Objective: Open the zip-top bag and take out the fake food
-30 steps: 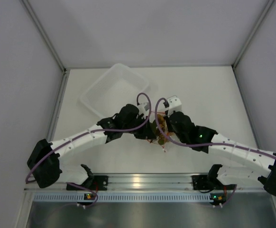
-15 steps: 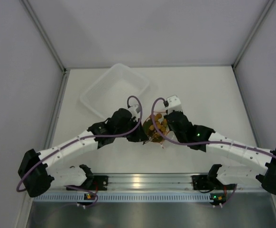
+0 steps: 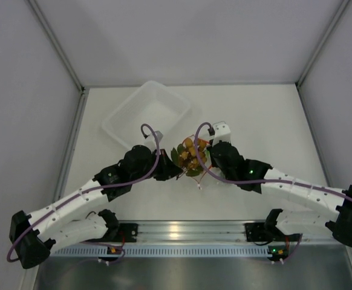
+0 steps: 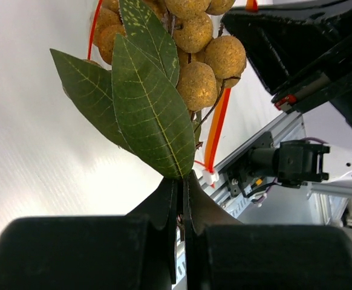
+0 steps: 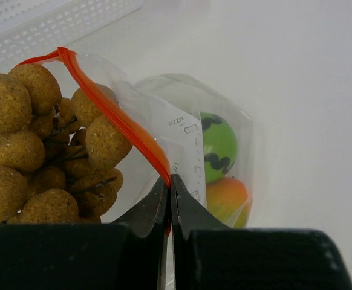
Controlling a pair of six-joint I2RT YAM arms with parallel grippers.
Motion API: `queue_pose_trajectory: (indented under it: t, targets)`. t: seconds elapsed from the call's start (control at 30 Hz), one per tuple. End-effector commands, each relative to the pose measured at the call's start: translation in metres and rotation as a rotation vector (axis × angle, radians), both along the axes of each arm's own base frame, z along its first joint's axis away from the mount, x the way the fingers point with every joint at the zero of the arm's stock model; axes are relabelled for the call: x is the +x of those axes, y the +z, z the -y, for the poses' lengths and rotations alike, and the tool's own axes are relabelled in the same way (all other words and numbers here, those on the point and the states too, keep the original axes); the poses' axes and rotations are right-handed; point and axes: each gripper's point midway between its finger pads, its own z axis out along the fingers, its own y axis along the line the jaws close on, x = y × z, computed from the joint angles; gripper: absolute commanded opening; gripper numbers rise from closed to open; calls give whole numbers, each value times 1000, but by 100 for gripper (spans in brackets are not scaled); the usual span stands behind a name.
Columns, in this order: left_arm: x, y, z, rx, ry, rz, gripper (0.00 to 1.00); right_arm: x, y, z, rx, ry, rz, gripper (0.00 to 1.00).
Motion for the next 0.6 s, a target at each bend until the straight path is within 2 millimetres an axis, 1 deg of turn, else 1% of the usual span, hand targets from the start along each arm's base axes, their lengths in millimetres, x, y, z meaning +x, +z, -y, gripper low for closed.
queue_pose_trajectory:
  t: [0.0,0.03,0.07,0.1,0.17,0.23,0.3,0.37,0.4,0.5,0.57]
  targets:
    - [13,32,4,-165,85,54,0,-2,6,-13,99,14,21,0]
    - [13,37,8,-195,70,64,0,-3,8,-13,109,13,26,0]
    - [11,39,10,-207,59,52,0,-3,5,-12,108,10,26,0]
    - [6,38,14,-214,25,34,0,-3,6,-11,115,2,33,0]
    - [3,40,18,-232,9,13,0,0,8,-6,115,-20,52,0]
    - [-1,40,16,-248,10,-5,0,2,9,-1,113,-41,72,0]
    - [-3,44,15,-278,21,-23,0,4,6,5,101,-58,72,0]
    - [-5,49,10,-316,43,-36,0,5,7,6,103,-64,86,0]
    - [-5,55,11,-340,41,-31,0,6,6,7,103,-70,88,0]
    - [-12,65,13,-374,4,-46,0,10,9,9,104,-83,101,0]
    - [-17,65,15,-371,-24,-64,0,14,13,13,101,-99,109,0]
